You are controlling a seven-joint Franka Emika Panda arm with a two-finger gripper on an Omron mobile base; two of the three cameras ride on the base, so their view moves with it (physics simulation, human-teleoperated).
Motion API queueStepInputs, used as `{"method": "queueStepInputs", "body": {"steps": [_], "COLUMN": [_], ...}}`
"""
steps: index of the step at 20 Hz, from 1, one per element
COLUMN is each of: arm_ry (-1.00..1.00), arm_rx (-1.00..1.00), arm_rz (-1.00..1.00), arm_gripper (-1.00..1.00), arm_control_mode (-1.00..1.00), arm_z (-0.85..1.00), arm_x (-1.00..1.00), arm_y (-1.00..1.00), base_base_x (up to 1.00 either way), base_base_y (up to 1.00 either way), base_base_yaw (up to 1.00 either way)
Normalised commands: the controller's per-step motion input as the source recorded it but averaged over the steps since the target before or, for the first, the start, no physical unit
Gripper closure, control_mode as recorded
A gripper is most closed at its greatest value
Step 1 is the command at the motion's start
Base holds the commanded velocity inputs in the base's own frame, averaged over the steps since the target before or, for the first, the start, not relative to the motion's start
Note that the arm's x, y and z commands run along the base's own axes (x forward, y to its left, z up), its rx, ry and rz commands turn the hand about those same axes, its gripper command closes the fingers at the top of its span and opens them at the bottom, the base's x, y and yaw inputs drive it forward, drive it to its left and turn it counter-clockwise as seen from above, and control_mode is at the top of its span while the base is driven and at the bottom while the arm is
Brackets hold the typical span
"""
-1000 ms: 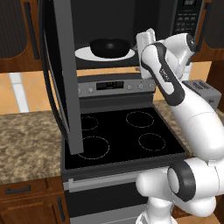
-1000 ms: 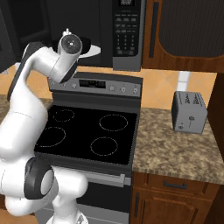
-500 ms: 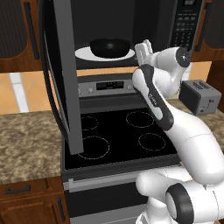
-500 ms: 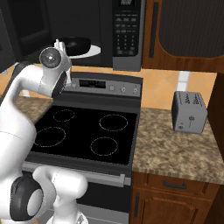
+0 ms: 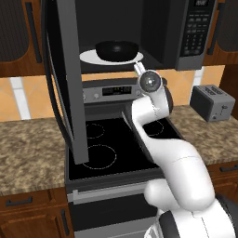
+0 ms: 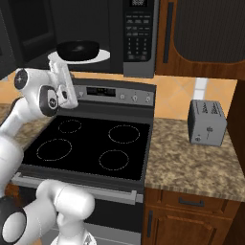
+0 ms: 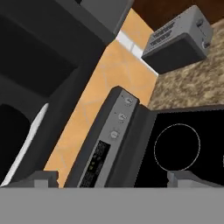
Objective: Open the microwave, place the bowl with waffle inside the microwave, then close the microwave door and turn it on.
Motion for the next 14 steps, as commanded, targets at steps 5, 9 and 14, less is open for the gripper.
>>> {"method": "queueStepInputs", "body": {"steps": [5,9,14], "arm_ry": [-0.05,-0.11,-0.25], "arm_rx": [-0.3,-0.32,-0.22], "arm_rz": [-0.29,-0.19,-0.05], "arm_gripper": [-1.0,-1.0,-1.0], "arm_control_mode": [-1.0,-1.0,-1.0], "arm_z": [-0.03,-0.12,-0.09], "arm_x": [0.0,-0.09,-0.55], "arm_y": [0.27,0.36,0.04], "base_base_x": [0.0,0.0,0.0], "base_base_y": [0.0,0.0,0.0], "base_base_yaw": [0.0,0.0,0.0]}}
